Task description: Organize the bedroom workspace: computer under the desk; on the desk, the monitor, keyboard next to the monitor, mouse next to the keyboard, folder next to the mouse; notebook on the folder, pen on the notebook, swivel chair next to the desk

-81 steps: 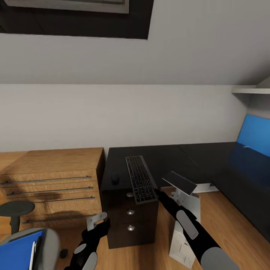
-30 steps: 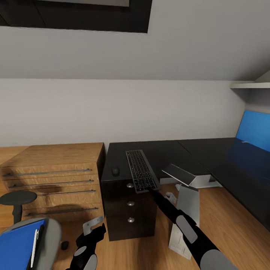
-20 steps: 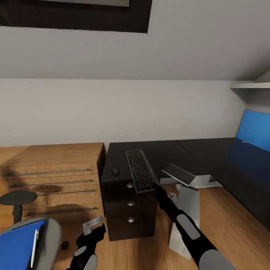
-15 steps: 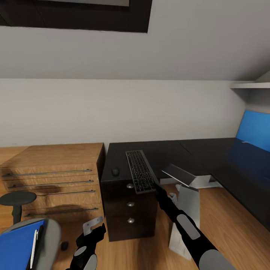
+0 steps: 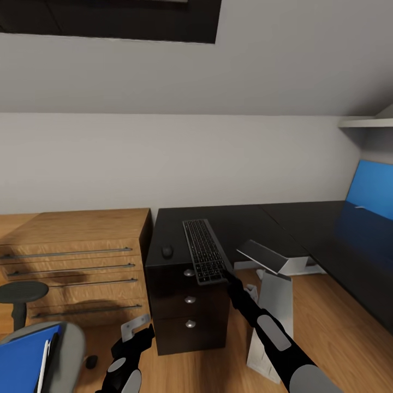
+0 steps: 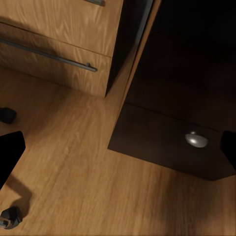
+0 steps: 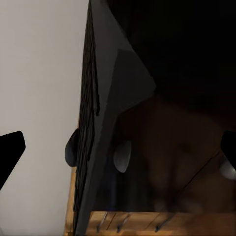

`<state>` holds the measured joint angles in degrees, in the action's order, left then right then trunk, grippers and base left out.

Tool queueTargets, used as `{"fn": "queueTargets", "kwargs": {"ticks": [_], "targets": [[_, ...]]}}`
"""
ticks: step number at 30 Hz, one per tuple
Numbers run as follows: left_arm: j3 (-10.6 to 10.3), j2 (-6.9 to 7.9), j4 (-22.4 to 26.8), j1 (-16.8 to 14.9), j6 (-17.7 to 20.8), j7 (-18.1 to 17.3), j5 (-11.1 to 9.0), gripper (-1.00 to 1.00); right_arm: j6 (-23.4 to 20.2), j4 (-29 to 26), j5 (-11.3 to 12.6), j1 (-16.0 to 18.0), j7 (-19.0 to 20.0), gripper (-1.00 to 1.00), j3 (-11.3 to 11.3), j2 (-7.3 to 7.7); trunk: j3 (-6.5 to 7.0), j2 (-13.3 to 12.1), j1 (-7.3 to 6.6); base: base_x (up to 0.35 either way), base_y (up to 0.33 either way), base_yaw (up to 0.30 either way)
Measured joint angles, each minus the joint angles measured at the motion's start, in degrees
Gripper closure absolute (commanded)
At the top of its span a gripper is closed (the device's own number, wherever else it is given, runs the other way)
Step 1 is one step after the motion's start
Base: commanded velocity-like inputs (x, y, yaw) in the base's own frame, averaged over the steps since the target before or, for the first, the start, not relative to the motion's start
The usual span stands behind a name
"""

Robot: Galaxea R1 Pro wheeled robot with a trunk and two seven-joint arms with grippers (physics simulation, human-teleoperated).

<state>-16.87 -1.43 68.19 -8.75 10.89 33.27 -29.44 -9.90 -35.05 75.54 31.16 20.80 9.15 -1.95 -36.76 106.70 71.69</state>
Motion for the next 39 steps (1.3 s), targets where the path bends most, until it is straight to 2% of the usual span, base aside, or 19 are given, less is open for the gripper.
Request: {"fn": "queueTargets", "kwargs": {"ticks": [2, 39], "targets": [[0.0, 0.00, 0.0, 0.0, 0.0, 0.0, 0.0, -1.00, 0.0, 0.0, 0.0, 0.0, 0.0, -1.00, 0.0, 0.00, -0.36, 0.8, 0.44, 0.000, 0.000, 0.000], [0.1, 0.00, -0.3, 0.0, 0.0, 0.3, 0.0, -1.00, 0.1, 0.2, -0.1, 0.0, -0.5, -1.00, 0.2, -0.22, -0.36, 0.8, 0.45, 0.036, 0.029, 0.000]]}}
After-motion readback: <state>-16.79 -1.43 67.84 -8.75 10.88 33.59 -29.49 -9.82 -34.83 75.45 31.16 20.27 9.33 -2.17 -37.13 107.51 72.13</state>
